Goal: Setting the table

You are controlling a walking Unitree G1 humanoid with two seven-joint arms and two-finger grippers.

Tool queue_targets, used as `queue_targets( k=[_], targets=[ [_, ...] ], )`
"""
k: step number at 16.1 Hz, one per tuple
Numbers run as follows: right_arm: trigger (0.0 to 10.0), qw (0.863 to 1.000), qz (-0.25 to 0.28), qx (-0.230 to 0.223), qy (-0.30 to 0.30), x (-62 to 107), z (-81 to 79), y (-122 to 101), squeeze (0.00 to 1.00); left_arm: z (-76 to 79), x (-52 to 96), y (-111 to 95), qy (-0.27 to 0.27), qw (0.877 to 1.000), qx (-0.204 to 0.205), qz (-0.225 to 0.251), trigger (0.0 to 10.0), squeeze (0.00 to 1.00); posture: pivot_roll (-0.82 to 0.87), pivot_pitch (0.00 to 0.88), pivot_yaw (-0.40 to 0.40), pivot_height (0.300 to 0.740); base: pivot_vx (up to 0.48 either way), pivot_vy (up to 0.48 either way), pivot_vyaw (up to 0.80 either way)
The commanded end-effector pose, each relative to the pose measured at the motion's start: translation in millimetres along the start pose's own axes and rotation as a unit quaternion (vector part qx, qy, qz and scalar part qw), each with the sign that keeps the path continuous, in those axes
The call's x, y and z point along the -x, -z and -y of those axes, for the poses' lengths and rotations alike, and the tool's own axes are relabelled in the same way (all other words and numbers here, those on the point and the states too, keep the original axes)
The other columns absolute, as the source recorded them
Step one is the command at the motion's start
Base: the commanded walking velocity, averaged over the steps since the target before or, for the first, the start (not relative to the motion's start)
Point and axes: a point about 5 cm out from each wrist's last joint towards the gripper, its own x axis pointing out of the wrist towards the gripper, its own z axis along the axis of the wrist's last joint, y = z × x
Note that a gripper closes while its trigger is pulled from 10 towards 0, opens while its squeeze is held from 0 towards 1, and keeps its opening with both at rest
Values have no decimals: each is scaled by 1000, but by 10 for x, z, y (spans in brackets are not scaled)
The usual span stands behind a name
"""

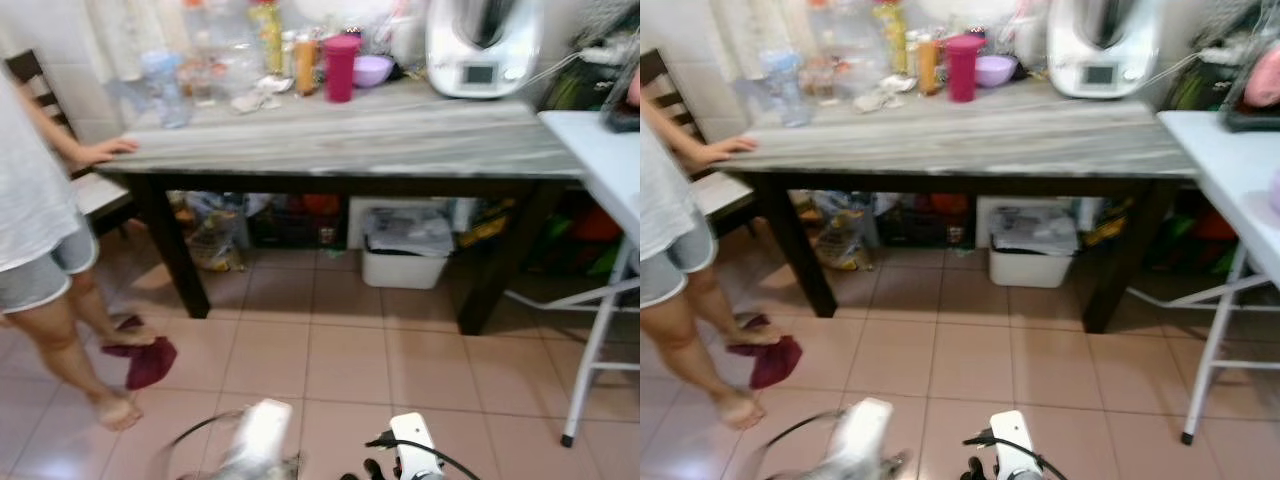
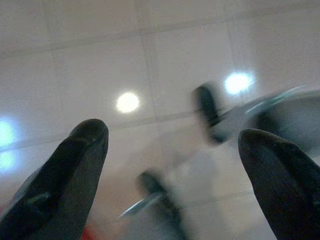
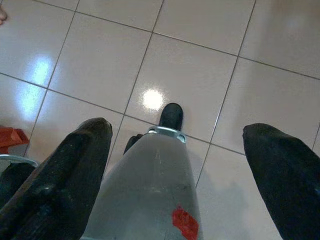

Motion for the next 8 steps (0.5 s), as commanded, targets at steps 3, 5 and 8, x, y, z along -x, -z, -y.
queue_targets(
  k=[3,5,8],
  targets=[
    [10000,1000,-10,4,4,6,2,44,0,-445,113,95,-22,1000,1,1,10000,0,-168,0,37,740,0,-354,0],
    [10000,1000,-11,3,2,4,-23,48,0,-478,126,116,-25,1000,0,-2,10000,0,-165,0,37,740,0,-480,0],
    [10000,1000,-11,2,0,2,-43,51,0,-389,96,81,-17,1000,-5,0,10000,0,-164,0,37,740,0,-480,0]
  ],
)
